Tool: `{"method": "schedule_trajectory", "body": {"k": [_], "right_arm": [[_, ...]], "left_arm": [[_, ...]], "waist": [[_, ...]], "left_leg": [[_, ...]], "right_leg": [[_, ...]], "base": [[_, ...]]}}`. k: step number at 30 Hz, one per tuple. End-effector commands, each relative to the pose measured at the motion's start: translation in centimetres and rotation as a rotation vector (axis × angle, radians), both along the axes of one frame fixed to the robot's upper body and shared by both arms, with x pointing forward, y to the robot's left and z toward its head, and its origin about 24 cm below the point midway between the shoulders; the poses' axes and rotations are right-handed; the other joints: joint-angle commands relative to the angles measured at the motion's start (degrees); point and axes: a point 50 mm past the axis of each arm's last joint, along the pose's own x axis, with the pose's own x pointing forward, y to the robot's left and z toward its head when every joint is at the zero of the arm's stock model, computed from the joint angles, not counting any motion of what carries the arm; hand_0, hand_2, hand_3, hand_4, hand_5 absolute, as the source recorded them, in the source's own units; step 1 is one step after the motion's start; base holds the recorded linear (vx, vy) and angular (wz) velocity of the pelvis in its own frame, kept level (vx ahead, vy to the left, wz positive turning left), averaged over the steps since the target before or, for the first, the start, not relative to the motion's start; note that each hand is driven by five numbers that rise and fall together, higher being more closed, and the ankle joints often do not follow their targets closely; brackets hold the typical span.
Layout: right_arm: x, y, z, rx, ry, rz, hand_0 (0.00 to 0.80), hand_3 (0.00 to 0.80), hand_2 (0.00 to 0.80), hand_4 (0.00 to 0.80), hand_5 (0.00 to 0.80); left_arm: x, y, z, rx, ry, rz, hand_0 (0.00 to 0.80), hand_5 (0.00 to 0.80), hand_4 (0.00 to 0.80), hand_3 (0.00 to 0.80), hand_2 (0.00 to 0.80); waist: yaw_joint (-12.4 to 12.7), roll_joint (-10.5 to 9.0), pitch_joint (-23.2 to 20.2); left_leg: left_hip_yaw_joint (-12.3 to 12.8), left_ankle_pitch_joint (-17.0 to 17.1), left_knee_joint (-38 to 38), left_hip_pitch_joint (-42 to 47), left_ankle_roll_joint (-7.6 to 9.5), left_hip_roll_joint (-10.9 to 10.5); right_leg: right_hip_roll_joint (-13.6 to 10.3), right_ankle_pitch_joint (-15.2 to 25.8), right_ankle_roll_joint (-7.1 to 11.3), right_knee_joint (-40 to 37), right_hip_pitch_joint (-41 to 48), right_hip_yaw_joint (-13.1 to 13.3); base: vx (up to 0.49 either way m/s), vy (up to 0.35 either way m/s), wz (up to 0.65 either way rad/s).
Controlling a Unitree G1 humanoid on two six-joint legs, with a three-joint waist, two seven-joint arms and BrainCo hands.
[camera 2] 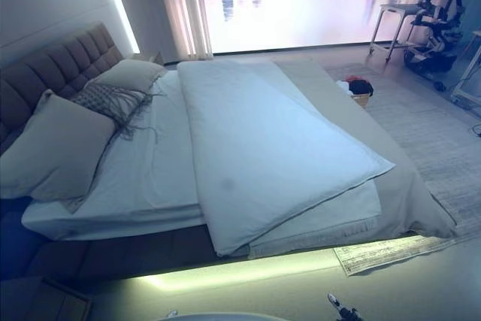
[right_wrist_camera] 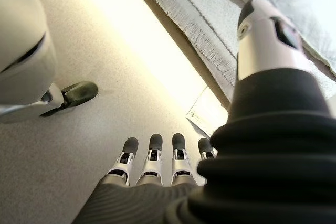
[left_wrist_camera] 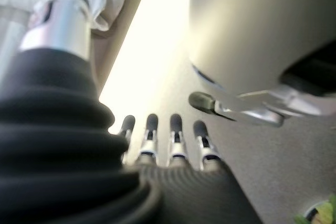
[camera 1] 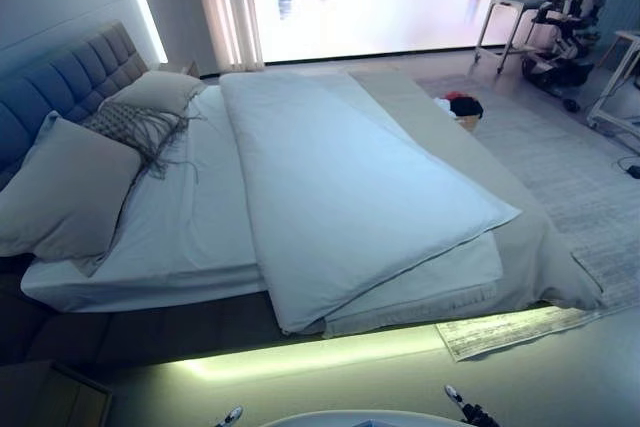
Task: Make the bed neatly
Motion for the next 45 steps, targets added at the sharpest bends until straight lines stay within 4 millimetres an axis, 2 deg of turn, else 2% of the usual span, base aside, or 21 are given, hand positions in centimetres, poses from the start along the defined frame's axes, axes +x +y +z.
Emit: {"method": "schedule_trajectory", "body": {"k": [1, 10, 27, 29, 30, 32, 34, 35, 36, 38, 39, 41, 42, 45], "right_arm": [[2.6, 1.0, 0.1, 0.002, -0.023, 0.045, 0.0, 0.0, 0.0, 0.0, 0.0], [3.0, 1.5, -0.1, 0.058, -0.001, 0.065, 0.0, 0.0, 0.0, 0.0, 0.0], [2.5, 2.1, -0.3, 0.076, 0.05, 0.099, 0.0, 0.0, 0.0, 0.0, 0.0], [2.5, 2.1, -0.3, 0.074, 0.057, 0.119, 0.0, 0.0, 0.0, 0.0, 0.0], [2.6, 2.1, -0.3, 0.068, 0.076, 0.162, 0.0, 0.0, 0.0, 0.0, 0.0], [2.8, 1.9, -0.3, 0.061, 0.093, 0.203, 0.0, 0.0, 0.0, 0.0, 0.0], [2.9, 1.5, -0.2, 0.043, 0.117, 0.255, 0.0, 0.0, 0.0, 0.0, 0.0], [2.9, 1.3, -0.1, 0.036, 0.119, 0.261, 0.0, 0.0, 0.0, 0.0, 0.0], [3.0, 1.0, -0.1, 0.027, 0.12, 0.268, 0.0, 0.0, 0.0, 0.0, 0.0], [3.0, 0.8, 0.0, 0.018, 0.117, 0.284, 0.0, 0.0, 0.0, 0.0, 0.0], [3.1, 0.6, 0.1, 0.015, 0.108, 0.285, 0.0, 0.0, 0.0, 0.0, 0.0], [3.4, 0.4, 0.2, 0.003, 0.088, 0.273, 0.0, 0.0, 0.0, 0.0, 0.0], [3.6, 0.2, 0.3, -0.009, 0.073, 0.26, 0.0, 0.0, 0.0, 0.0, 0.0], [3.5, 0.0, 0.3, -0.004, 0.062, 0.26, 0.0, 0.0, 0.0, 0.0, 0.0]], "left_arm": [[1.5, 0.2, 0.1, 0.032, -0.009, 0.007, 0.0, 0.0, 0.0, 0.0, 0.0], [3.4, 0.1, 0.3, 0.019, -0.058, -0.01, 0.0, 0.0, 0.0, 0.0, 0.0], [2.4, -0.1, 0.1, 0.039, 0.012, -0.037, 0.0, 0.0, 0.0, 0.0, 0.0], [2.7, 0.0, 0.1, 0.047, 0.006, -0.041, 0.0, 0.0, 0.0, 0.0, 0.0], [3.2, -0.1, 0.2, 0.048, -0.015, -0.03, 0.0, 0.0, 0.0, 0.0, 0.0], [3.7, -0.2, 0.2, 0.047, -0.04, -0.019, 0.0, 0.0, 0.0, 0.0, 0.0], [4.9, -0.6, 0.3, 0.043, -0.1, -0.01, 0.0, 0.0, 0.0, 0.0, 0.0], [5.1, -0.7, 0.4, 0.038, -0.112, -0.011, 0.0, 0.0, 0.0, 0.0, 0.0], [5.4, -0.7, 0.4, 0.034, -0.123, 0.0, 0.0, 0.0, 0.0, 0.0, 0.0], [5.1, -0.6, 0.4, 0.039, -0.115, 0.016, 0.0, 0.0, 0.0, 0.0, 0.0], [4.7, -0.5, 0.3, 0.04, -0.104, 0.008, 0.0, 0.0, 0.0, 0.0, 0.0], [4.1, -0.4, 0.3, 0.043, -0.08, -0.012, 0.0, 0.0, 0.0, 0.0, 0.0], [3.7, -0.5, 0.2, 0.045, -0.064, -0.02, 0.0, 0.0, 0.0, 0.0, 0.0], [3.3, -0.5, 0.1, 0.048, -0.047, -0.004, 0.0, 0.0, 0.0, 0.0, 0.0]], "waist": [[0.3, -1.91, 2.5], [0.3, -2.08, 2.8], [-0.6, -1.81, 3.1], [-0.9, -2.06, 3.6], [-1.0, -2.64, 4.3], [-1.0, -3.11, 5.1], [-0.1, -3.74, 7.7], [0.1, -3.47, 8.3], [0.6, -2.93, 9.2], [1.1, -2.02, 10.0], [1.6, -0.99, 10.1], [2.8, -0.53, 10.4], [3.3, -0.44, 10.6], [3.0, -0.64, 9.9]], "left_leg": [[-0.1, -2.3, 0.3, 0.4, 2.64, -2.0], [-0.1, -2.4, 0.3, 0.7, 2.88, -2.1], [0.0, -1.8, 0.8, 1.2, 2.75, -1.3], [-0.3, -2.1, 3.2, 0.4, 2.44, -1.0], [-0.1, -2.8, 7.5, -1.1, 2.06, -0.6], [-0.7, -1.5, 14.7, -4.4, 1.37, 0.0], [-2.9, 5.6, 30.2, -14.3, -0.12, 0.1], [-3.6, 7.2, 31.9, -16.8, -0.74, 0.3], [-3.6, 8.2, 27.8, -18.3, -1.03, -0.2], [-2.3, 9.5, 19.1, -17.3, -1.22, 0.2], [-2.3, 12.6, 12.4, -18.0, -1.58, 0.8], [-4.0, 14.8, 5.2, -19.1, -1.64, -0.2], [-5.2, 14.8, 3.6, -19.9, -1.33, -0.8], [-2.8, 11.3, 3.6, -17.5, -0.15, -0.6]], "right_leg": [[-2.1, -0.8, 1.87, 0.2, 1.6, -0.5], [-1.9, -0.8, 1.78, 0.2, 1.8, -0.6], [-0.3, -1.3, 0.72, 0.2, 1.8, 0.9], [0.2, -1.2, 0.16, 0.2, 1.8, 1.7], [0.1, -1.1, -0.42, 0.7, 1.5, 1.9], [0.1, -1.0, -1.27, 1.2, 1.2, 1.6], [0.3, -1.1, -3.34, 1.9, 1.5, 1.0], [0.7, -1.2, -3.67, 2.1, 1.8, 1.1], [1.0, -1.4, -3.17, 2.3, 2.4, 1.8], [1.4, -2.0, -2.43, 2.2, 3.5, 2.4], [2.2, -2.4, -2.36, 2.0, 4.1, 2.9], [2.5, -3.3, -2.19, 1.9, 5.4, 3.6], [2.7, -3.9, -2.44, 2.0, 6.0, 4.4], [0.7, -4.8, -1.72, 2.5, 6.8, 3.2]], "base": [[0.0, 0.0, 0.0], [0.007, -0.004, 0.0], [0.038, -0.059, -0.05], [0.035, -0.141, -0.05], [0.009, -0.143, -0.09], [-0.01, -0.136, -0.26], [0.003, -0.129, -0.48], [0.093, -0.015, -0.49], [0.173, 0.092, -0.4], [0.264, 0.162, -0.29], [0.282, 0.167, -0.19], [0.245, 0.152, -0.12], [0.196, 0.161, -0.17], [0.169, 0.173, -0.41]]}}
